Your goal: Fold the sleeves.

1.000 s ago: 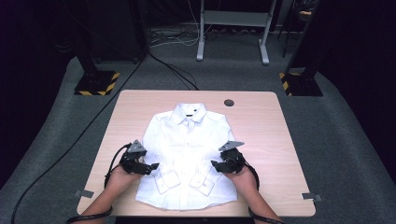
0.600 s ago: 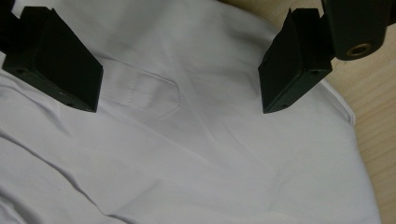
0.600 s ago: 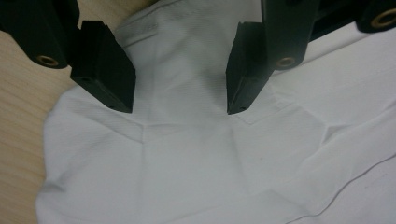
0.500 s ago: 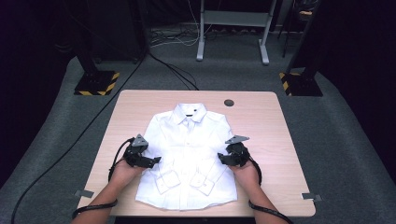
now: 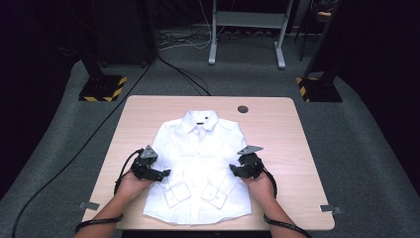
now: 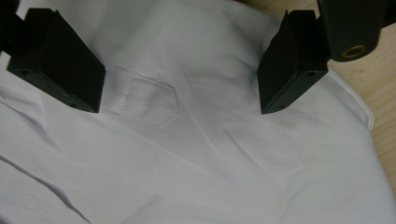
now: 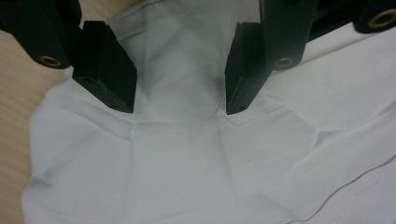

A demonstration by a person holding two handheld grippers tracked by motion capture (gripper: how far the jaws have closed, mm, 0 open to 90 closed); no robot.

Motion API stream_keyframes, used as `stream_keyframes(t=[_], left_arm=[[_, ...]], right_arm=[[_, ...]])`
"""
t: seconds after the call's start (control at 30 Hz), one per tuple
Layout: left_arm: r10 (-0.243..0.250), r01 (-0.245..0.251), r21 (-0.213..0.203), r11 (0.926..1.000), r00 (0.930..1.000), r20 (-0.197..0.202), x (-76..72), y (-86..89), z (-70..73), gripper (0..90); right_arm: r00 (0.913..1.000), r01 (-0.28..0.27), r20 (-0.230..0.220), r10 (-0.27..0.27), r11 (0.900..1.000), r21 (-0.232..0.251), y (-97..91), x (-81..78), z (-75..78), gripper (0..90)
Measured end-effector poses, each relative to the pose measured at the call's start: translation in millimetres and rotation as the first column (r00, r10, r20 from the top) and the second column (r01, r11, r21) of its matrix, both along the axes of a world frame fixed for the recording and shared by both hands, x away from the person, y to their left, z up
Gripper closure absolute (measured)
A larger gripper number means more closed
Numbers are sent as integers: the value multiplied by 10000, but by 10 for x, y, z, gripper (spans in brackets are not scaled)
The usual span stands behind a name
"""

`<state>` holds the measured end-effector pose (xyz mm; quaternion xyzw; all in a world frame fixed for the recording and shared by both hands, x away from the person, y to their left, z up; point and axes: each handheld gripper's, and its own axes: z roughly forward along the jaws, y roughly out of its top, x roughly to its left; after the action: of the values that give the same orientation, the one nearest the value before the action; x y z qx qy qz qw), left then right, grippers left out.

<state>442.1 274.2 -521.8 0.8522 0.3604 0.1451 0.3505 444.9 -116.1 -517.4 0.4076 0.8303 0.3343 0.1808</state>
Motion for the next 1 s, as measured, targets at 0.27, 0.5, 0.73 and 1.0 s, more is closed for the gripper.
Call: stream_keyframes(t=[0.27, 0.5, 0.73, 1.0], left_arm=[[164, -160, -229, 9996, 9997, 168, 128, -15, 106, 170], [249, -249, -246, 9994, 9997, -13, 196, -89, 17, 159], [182, -183, -88, 9998, 9998, -39, 177, -77, -16, 160], [174, -174, -13, 9998, 9998, -102, 162, -84, -13, 163]], right_arm=[[9984, 433, 354, -431, 9990, -65, -47, 159, 120, 419], [9989, 474, 72, -473, 9987, -197, 29, 239, 10, 418], [9991, 430, 14, -430, 9991, -56, 10, 237, 5, 422], [9996, 116, 249, -110, 9996, -246, 53, 207, 58, 399]])
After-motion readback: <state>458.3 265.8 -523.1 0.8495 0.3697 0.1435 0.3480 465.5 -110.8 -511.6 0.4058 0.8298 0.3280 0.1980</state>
